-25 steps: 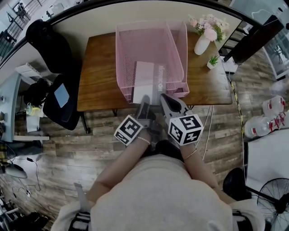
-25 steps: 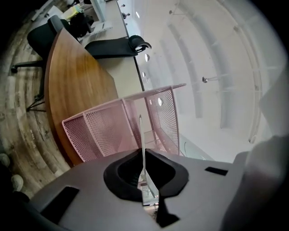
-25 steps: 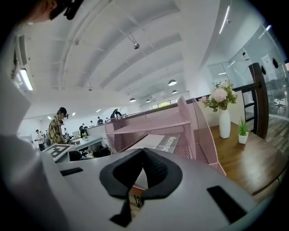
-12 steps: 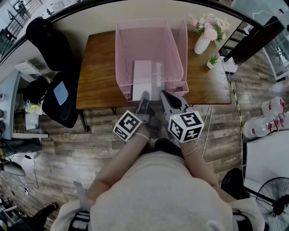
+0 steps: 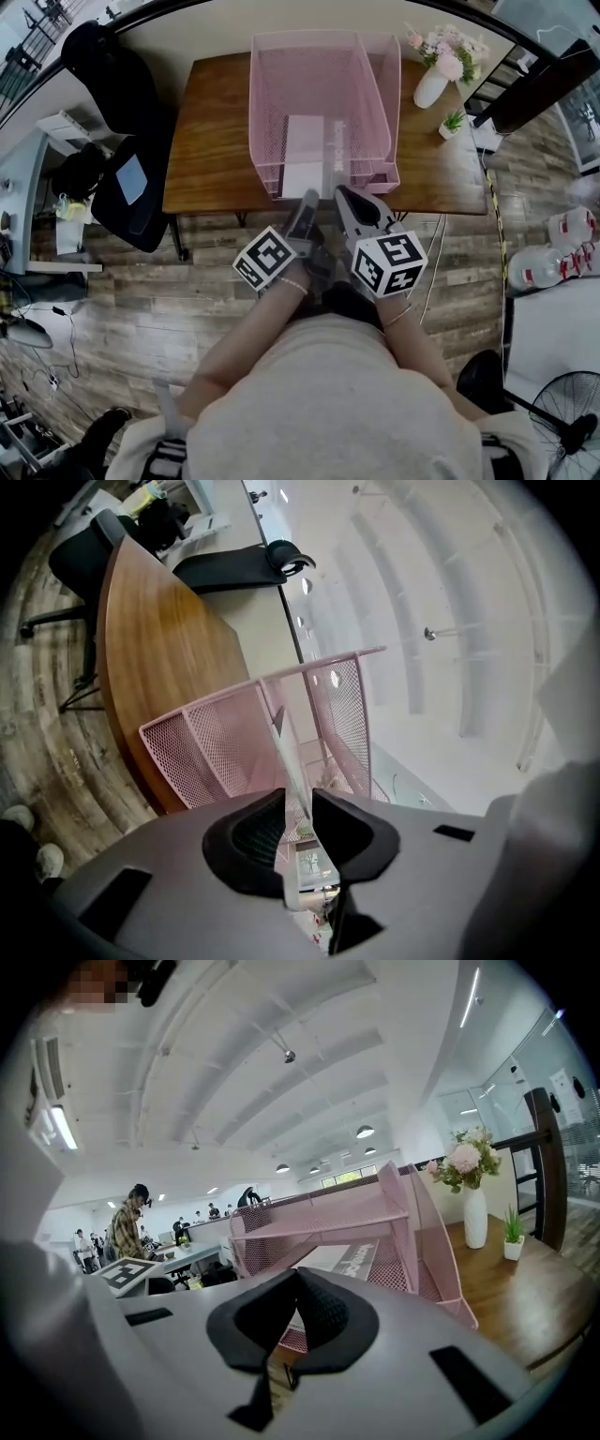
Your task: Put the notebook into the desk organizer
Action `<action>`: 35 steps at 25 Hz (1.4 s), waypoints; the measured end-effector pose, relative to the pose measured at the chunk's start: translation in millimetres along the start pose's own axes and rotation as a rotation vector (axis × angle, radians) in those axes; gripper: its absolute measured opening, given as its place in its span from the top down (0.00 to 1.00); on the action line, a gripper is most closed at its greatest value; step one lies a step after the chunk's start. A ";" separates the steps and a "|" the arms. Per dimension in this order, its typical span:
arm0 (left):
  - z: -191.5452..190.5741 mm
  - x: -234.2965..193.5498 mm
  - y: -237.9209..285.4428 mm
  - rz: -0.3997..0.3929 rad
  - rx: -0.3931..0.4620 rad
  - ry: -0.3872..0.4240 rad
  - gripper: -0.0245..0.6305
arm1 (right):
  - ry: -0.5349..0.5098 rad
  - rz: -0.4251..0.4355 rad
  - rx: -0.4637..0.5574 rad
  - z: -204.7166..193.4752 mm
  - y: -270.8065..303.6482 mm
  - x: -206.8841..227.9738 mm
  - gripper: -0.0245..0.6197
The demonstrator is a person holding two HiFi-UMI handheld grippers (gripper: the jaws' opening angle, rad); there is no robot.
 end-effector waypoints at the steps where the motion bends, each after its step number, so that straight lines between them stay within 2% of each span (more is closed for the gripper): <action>1: 0.7 -0.3 -2.1 0.001 -0.001 -0.003 0.83 | 0.002 0.003 0.001 -0.2 -0.5 -1.2 0.95; 4: 2.0 -0.2 -7.1 -0.010 -0.006 -0.017 0.84 | 0.013 0.003 0.000 -2.7 -0.8 -2.6 0.95; 6: 2.1 0.1 -9.6 -0.020 -0.007 -0.042 0.90 | 0.021 0.004 0.001 -3.7 -0.4 -3.8 0.95; 8: 1.1 0.6 -11.1 -0.027 -0.013 -0.054 0.92 | 0.023 0.006 0.005 -3.8 -0.6 -4.8 0.95; 17: -6.1 1.8 -6.0 -0.040 -0.048 -0.069 0.94 | 0.021 -0.012 0.011 -1.9 -2.0 -1.0 0.95; 22: -7.4 2.3 1.6 -0.027 -0.017 -0.047 0.94 | 0.017 -0.008 0.010 0.2 -2.7 2.4 0.95; 35: -4.4 2.6 16.7 0.005 0.047 -0.066 0.95 | 0.006 0.022 -0.003 5.1 7.9 11.4 0.95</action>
Point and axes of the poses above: the fingertips, and each gripper's own axes: y forward along the fingers, x to its right, z out of its top, the point moved 5 cm from there along -y, backward along the fingers, and after that the axes turned 12 degrees about x, right-handed, at the moved point
